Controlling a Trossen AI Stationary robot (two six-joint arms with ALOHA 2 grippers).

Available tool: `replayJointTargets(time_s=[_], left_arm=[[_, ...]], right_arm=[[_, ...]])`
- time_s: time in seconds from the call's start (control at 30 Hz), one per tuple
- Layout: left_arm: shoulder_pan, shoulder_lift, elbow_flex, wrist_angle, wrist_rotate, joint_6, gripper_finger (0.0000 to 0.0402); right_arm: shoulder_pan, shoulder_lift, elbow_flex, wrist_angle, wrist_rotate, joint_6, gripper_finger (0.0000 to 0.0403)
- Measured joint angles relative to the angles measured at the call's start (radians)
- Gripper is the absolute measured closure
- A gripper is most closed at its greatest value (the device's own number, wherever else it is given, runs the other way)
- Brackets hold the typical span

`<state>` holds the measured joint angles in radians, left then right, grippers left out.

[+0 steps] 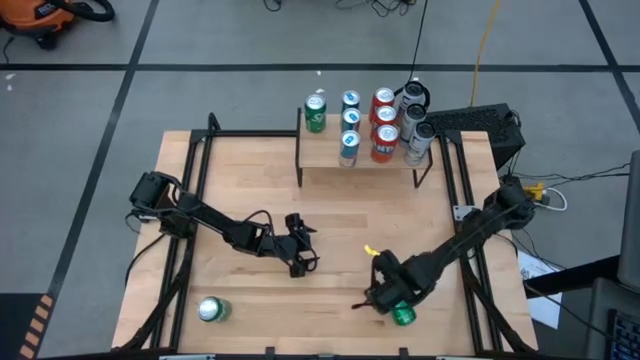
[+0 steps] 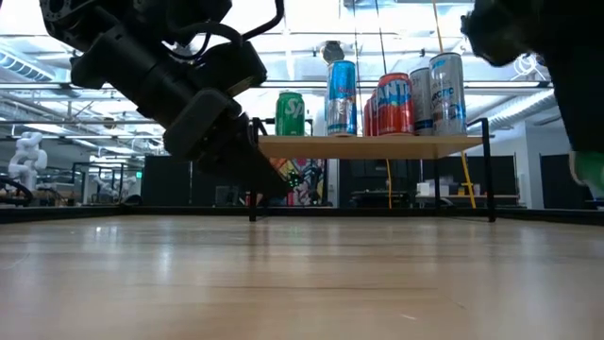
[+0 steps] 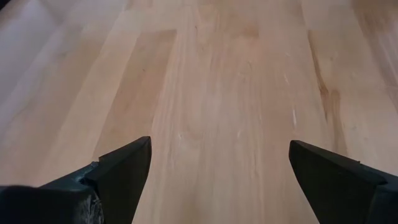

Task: Place canned beverage on shelf
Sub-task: Put the right green soda can on the shelf aligned with the other green soda can

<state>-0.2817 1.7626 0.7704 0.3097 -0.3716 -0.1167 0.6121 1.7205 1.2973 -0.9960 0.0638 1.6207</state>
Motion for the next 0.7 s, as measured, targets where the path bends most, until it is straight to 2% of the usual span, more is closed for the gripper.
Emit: replayJointTargets(time_s=[0.07,0.37,0.5,0.7], left_arm=[[0.000,0.000,0.000,-0.008,0.000,0.000,0.0027],[-0.002,0.000,0.000,-0.002,-0.004,-0.011,0.0027],[-0.002,0.000,0.000,-0.004,-0.004,-0.027,0.0027],[-0.002,0.000,0.000,-0.005,-0.004,-0.033,0.0027]], right_arm=[[-0.003,-0.004,0.000,-0.007,0.045,-0.031,0.0116],[-0.004,-0.020,0.003,0.010,0.402,-0.098,0.0134],[0.018,-0.041,0.003,-0.008,0.391,-0.139,0.0145],[0.079,-0.093,0.004,-0.076,0.216,-0.066,0.0140]])
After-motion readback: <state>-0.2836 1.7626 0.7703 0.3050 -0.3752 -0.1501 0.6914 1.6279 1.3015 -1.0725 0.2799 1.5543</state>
